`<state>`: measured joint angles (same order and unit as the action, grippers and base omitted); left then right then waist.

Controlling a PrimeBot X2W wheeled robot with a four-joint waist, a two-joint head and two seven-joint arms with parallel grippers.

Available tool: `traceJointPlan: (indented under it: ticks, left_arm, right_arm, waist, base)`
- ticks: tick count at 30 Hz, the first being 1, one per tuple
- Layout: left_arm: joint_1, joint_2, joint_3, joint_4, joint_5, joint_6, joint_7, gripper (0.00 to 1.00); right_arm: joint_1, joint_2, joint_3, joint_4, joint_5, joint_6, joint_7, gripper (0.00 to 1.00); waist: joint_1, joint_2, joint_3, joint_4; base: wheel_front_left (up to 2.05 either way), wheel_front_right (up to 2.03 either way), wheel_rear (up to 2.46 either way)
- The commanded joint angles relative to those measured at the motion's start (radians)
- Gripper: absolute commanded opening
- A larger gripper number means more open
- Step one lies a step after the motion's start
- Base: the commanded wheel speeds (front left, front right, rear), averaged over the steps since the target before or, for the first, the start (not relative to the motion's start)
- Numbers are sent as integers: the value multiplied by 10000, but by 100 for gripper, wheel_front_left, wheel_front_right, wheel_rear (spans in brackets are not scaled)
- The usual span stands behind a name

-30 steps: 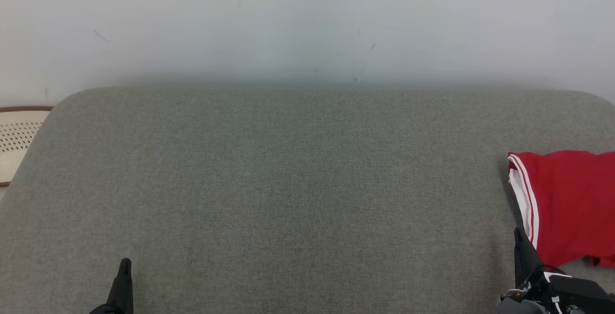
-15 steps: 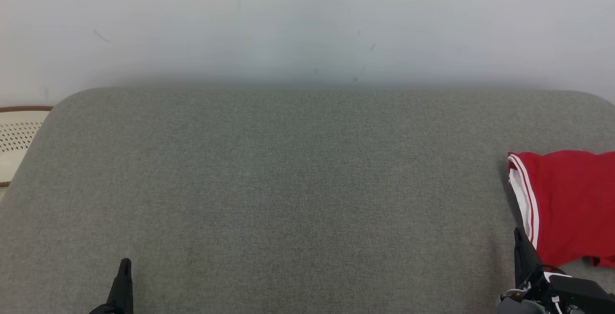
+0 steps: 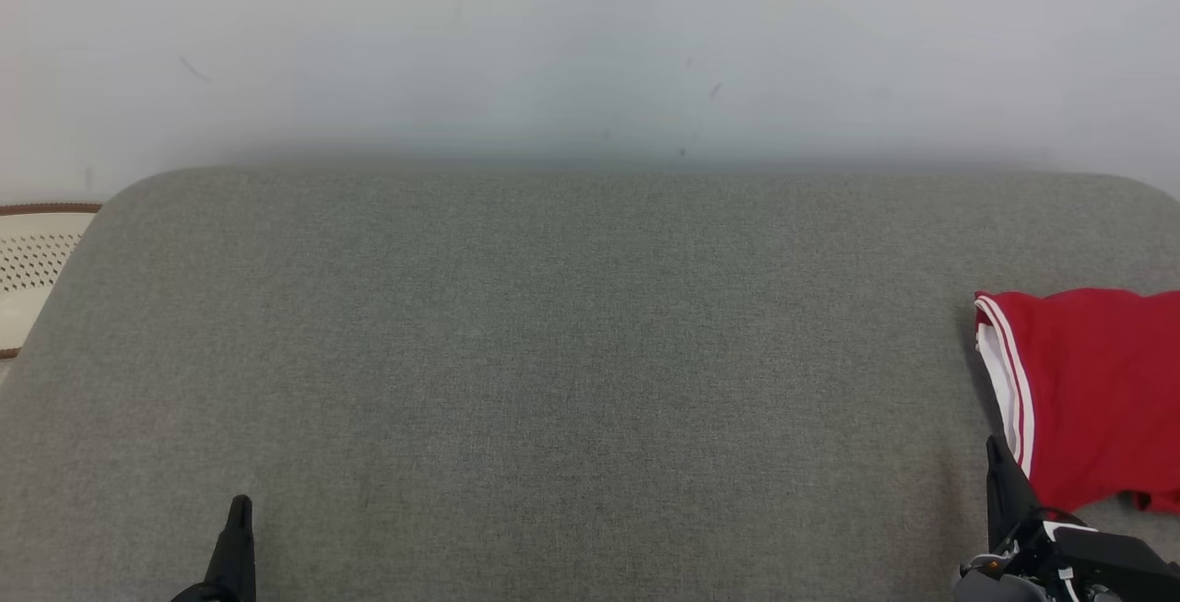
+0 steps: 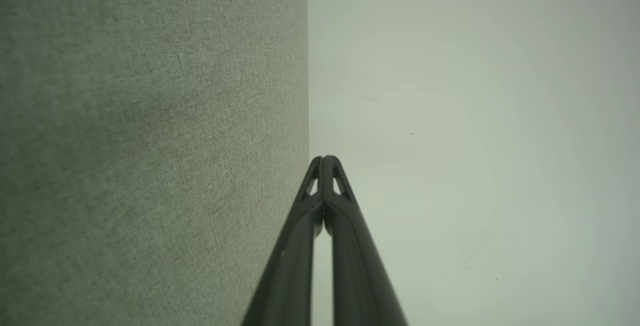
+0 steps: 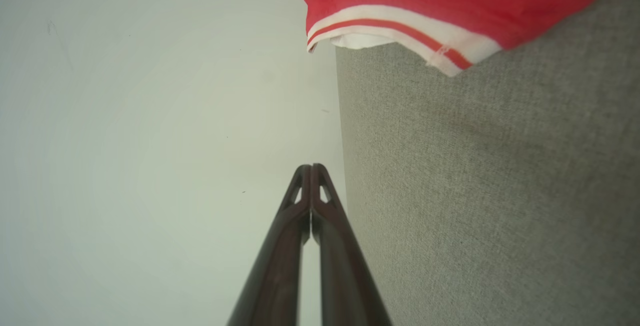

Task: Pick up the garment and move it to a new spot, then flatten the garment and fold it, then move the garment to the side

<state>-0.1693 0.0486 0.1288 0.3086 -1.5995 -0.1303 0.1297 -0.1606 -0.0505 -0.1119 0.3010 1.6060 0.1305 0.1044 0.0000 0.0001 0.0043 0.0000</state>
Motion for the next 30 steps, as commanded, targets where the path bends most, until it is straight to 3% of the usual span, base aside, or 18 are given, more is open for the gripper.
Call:
traceJointPlan:
  ticks: [1, 30]
  left_arm:
    - [-70, 30, 44, 8, -78, -30, -7, 0]
    - [-69, 31, 44, 7, -79, -30, -8, 0]
  right_arm:
    - [-79, 19, -2, -34, 33, 4, 9, 0]
    - [-75, 19, -2, -34, 34, 4, 8, 0]
  waist:
    - [0, -1, 0, 0]
    - [0, -1, 0, 0]
  base:
    - [0, 0, 0]
    - [0, 0, 0]
